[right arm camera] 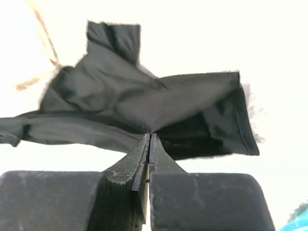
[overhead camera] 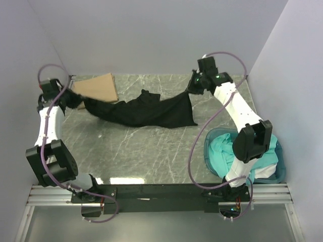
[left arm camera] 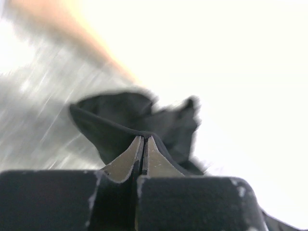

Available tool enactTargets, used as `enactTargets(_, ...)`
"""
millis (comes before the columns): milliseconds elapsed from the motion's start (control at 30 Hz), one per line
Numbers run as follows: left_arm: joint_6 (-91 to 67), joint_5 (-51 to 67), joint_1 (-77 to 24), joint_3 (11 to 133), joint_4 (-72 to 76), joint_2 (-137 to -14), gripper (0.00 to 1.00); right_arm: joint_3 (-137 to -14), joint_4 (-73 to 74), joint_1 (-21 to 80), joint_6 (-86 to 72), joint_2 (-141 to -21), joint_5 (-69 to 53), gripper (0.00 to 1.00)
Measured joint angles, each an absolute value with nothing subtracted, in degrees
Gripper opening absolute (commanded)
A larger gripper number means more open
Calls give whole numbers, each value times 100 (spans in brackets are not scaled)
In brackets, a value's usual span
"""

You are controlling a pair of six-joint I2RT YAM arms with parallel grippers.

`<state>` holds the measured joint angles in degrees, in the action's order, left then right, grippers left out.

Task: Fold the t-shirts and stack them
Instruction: Flatten the tshirt out

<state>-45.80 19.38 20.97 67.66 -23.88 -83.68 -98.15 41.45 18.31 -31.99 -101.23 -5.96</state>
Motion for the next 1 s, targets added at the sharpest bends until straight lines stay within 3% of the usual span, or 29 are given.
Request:
enactTargets(367, -5586, 2067, 2080, 8982, -1675, -8392, 1, -11605, 4364, 1684, -3155, -9271, -510, 0)
enactTargets(800, -5360, 2010, 1876, 10481, -1946, -7336, 1, -9977, 2773, 1813, -2751, -6171, -233, 0)
enactTargets(1000, -5113, 1911, 1498, 11354, -1966, -7299, 1, -9717, 2571, 1826, -2620, -5660, 148, 0)
